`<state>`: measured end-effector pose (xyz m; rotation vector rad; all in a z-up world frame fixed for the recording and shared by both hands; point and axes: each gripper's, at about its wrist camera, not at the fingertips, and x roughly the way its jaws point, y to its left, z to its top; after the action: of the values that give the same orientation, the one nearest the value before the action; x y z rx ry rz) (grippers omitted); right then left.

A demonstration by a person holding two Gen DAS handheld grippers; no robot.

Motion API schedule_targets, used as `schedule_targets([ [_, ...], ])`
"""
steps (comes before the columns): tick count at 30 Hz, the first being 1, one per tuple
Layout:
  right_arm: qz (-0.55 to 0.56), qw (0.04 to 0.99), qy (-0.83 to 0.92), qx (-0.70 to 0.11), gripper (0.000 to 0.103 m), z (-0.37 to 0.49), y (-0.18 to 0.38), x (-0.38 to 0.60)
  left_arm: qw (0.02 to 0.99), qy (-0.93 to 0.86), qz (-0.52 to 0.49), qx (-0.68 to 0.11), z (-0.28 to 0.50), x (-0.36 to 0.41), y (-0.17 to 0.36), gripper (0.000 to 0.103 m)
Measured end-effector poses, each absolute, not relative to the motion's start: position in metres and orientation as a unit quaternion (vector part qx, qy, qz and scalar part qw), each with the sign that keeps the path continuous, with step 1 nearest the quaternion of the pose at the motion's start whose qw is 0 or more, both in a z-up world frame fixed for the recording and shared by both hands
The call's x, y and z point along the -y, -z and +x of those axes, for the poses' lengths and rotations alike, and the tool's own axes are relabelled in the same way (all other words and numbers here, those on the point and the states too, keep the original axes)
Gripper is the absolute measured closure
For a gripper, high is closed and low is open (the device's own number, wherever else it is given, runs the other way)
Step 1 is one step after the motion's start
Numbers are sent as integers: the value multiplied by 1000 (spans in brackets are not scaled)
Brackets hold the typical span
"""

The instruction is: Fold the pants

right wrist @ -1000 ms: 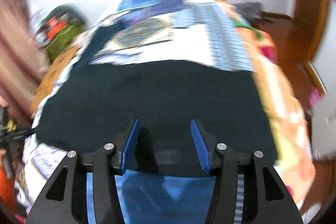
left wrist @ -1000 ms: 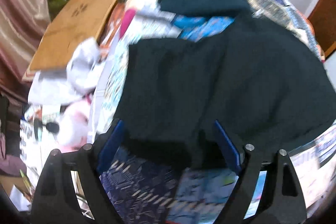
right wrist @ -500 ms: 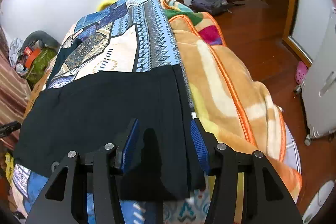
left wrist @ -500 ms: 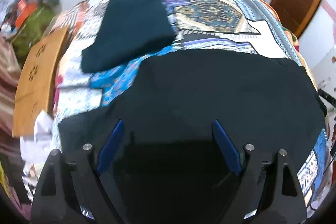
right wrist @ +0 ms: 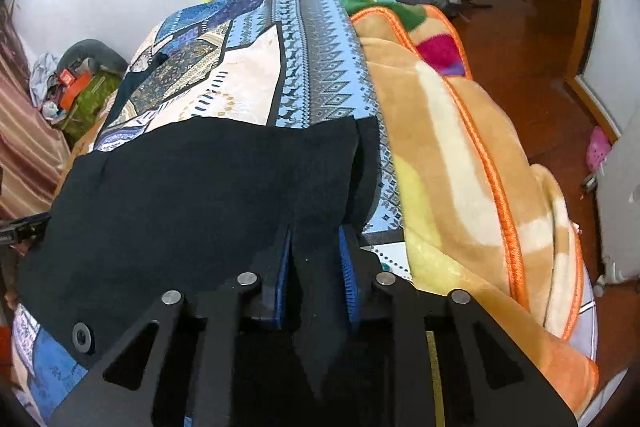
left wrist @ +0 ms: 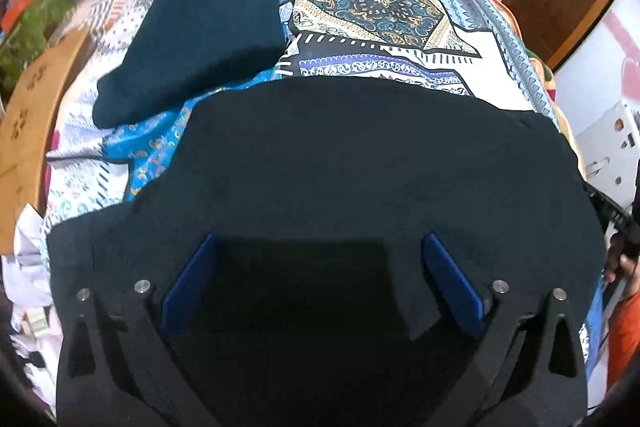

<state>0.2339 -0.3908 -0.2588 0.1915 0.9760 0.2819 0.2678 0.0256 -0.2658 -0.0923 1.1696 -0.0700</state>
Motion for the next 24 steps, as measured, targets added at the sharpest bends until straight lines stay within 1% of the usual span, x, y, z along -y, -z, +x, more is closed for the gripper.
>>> schedule_targets([
  [3,50,895,-107,-431,91,228,246,382,838,25,-18,-545,267,-17,262,0],
  [6,41,908,-86,-407,91,226,235,386,845,12,21,-534,264,-6,258,0],
  [11,6,898,-66,-436,92,237,258,385,849,13,25,-527,263,-4,259,0],
  [14,1,896,-60,-439,92,239,254,386,843,11,7,-538,262,-11,259,0],
  [15,-6,894,-59,-445,90,241,251,386,842,9,6,-539,262,-11,258,0],
  [18,-12,884,-46,-466,83,245,236,388,843,2,21,-537,259,-11,251,0],
  [20,28,883,-72,-463,79,242,221,392,850,11,35,-525,257,-3,241,0],
  [21,57,883,-90,-458,67,239,214,394,854,16,41,-518,257,2,236,0],
  [22,78,883,-101,-452,50,235,210,394,858,20,46,-512,256,7,232,0],
  [23,99,883,-113,-444,45,232,205,394,862,27,53,-504,256,14,227,0],
  [24,109,883,-121,-440,43,229,204,392,864,31,55,-500,256,19,225,0],
])
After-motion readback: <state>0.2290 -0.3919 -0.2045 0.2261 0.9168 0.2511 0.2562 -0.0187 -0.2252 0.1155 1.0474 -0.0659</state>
